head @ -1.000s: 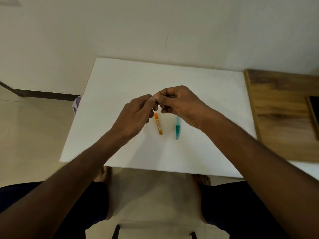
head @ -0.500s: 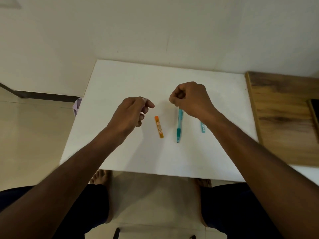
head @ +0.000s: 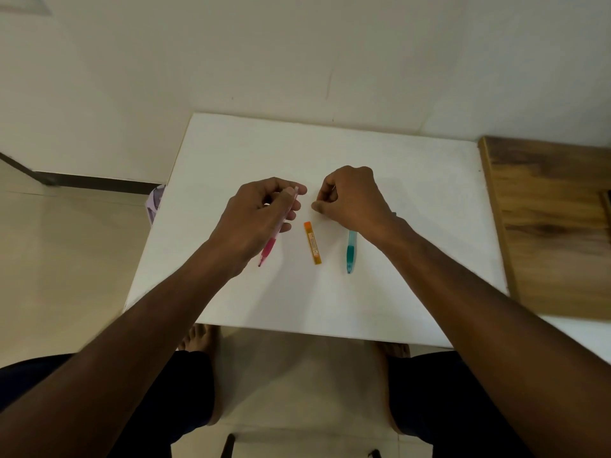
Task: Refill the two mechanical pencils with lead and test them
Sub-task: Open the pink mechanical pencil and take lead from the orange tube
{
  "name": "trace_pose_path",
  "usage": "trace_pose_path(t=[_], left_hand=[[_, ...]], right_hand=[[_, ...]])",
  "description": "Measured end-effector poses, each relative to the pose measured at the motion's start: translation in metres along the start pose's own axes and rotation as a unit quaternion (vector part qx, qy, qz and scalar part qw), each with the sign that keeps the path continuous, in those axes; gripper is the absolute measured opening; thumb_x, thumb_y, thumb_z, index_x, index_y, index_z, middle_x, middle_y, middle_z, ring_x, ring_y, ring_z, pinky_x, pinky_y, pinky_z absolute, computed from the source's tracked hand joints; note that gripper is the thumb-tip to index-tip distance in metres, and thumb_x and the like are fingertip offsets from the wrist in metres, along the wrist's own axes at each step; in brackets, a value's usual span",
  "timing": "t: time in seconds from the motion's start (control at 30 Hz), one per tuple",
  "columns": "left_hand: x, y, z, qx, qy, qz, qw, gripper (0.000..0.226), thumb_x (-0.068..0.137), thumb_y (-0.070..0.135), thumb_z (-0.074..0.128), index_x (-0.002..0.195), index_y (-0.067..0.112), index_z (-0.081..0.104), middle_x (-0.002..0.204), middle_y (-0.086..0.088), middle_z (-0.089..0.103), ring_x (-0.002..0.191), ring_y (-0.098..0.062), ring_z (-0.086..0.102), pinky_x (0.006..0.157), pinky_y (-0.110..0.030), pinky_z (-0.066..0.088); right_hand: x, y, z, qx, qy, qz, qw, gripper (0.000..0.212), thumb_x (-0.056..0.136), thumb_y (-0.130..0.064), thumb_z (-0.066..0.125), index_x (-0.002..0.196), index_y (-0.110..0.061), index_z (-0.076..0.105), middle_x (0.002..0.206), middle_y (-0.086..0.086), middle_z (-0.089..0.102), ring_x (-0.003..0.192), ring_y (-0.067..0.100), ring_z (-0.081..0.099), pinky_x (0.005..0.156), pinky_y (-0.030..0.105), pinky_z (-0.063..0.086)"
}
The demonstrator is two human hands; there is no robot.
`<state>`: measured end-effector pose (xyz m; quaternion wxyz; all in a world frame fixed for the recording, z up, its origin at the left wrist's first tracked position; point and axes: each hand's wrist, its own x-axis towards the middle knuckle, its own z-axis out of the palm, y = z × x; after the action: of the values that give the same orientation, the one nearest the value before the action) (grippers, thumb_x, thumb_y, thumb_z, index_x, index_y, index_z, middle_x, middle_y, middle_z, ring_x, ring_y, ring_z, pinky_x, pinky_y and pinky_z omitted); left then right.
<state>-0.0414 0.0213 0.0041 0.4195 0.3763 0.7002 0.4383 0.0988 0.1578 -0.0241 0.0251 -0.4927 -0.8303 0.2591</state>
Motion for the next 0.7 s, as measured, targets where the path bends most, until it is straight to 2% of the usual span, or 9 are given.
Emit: trace_pose_path(t=[0.07, 0.17, 0.3, 0.37, 0.5, 0.7], left_hand=[[0.000, 0.001, 0.000, -0.005, 0.000, 0.003, 1.000, 0.024, 0.110, 0.029, 0.054, 0.114, 0.027, 0.078, 0.097, 0.003, 0.077, 0.091, -0.013, 0.075, 0.080, -0.027, 0.064], [0.000, 0.003, -0.001, -0.008, 0.000, 0.005, 1.000, 0.022, 0.109, 0.032, 0.056, 0.113, 0.031, 0.078, 0.097, 0.005, 0.077, 0.090, -0.012, 0.074, 0.075, -0.025, 0.061], [-0.002, 0.005, -0.002, 0.001, -0.002, 0.013, 1.000, 0.020, 0.107, 0.038, 0.058, 0.106, 0.038, 0.078, 0.096, 0.006, 0.076, 0.083, -0.003, 0.069, 0.067, -0.022, 0.055], [-0.003, 0.006, -0.002, -0.005, -0.001, 0.013, 1.000, 0.020, 0.107, 0.039, 0.058, 0.104, 0.038, 0.078, 0.092, 0.007, 0.074, 0.079, -0.003, 0.065, 0.066, -0.024, 0.053], [-0.002, 0.006, -0.002, -0.025, 0.007, 0.018, 1.000, 0.016, 0.106, 0.038, 0.061, 0.108, 0.036, 0.076, 0.089, 0.005, 0.074, 0.077, -0.005, 0.063, 0.067, -0.028, 0.052], [0.000, 0.002, -0.001, -0.042, 0.004, 0.019, 0.999, 0.013, 0.107, 0.033, 0.060, 0.108, 0.030, 0.072, 0.084, 0.005, 0.071, 0.077, -0.009, 0.061, 0.066, -0.028, 0.050]], right_hand=[[0.000, -0.001, 0.003, -0.027, 0.000, -0.004, 1.000, 0.023, 0.092, -0.042, 0.080, 0.098, -0.020, 0.077, 0.086, -0.005, 0.066, 0.085, 0.013, 0.061, 0.081, 0.023, 0.045], [-0.003, -0.002, 0.001, -0.031, 0.009, -0.015, 0.999, 0.022, 0.093, -0.041, 0.079, 0.097, -0.020, 0.076, 0.085, -0.007, 0.066, 0.080, 0.012, 0.062, 0.079, 0.022, 0.047], [-0.008, -0.006, -0.018, 0.107, 0.081, -0.014, 0.991, 0.016, 0.095, -0.037, 0.077, 0.084, -0.027, 0.071, 0.081, -0.013, 0.075, 0.068, 0.006, 0.069, 0.069, 0.017, 0.053], [-0.011, -0.006, -0.025, 0.138, 0.085, -0.009, 0.987, 0.018, 0.096, -0.038, 0.076, 0.082, -0.028, 0.070, 0.080, -0.011, 0.078, 0.068, 0.006, 0.072, 0.074, 0.023, 0.059], [-0.016, -0.002, -0.032, 0.144, 0.061, 0.003, 0.988, 0.018, 0.097, -0.038, 0.075, 0.092, -0.020, 0.074, 0.084, -0.009, 0.078, 0.075, 0.010, 0.074, 0.084, 0.035, 0.064], [-0.021, 0.003, -0.037, 0.162, 0.056, 0.007, 0.985, 0.018, 0.097, -0.035, 0.076, 0.093, -0.017, 0.076, 0.081, -0.011, 0.077, 0.078, 0.013, 0.075, 0.084, 0.042, 0.064]])
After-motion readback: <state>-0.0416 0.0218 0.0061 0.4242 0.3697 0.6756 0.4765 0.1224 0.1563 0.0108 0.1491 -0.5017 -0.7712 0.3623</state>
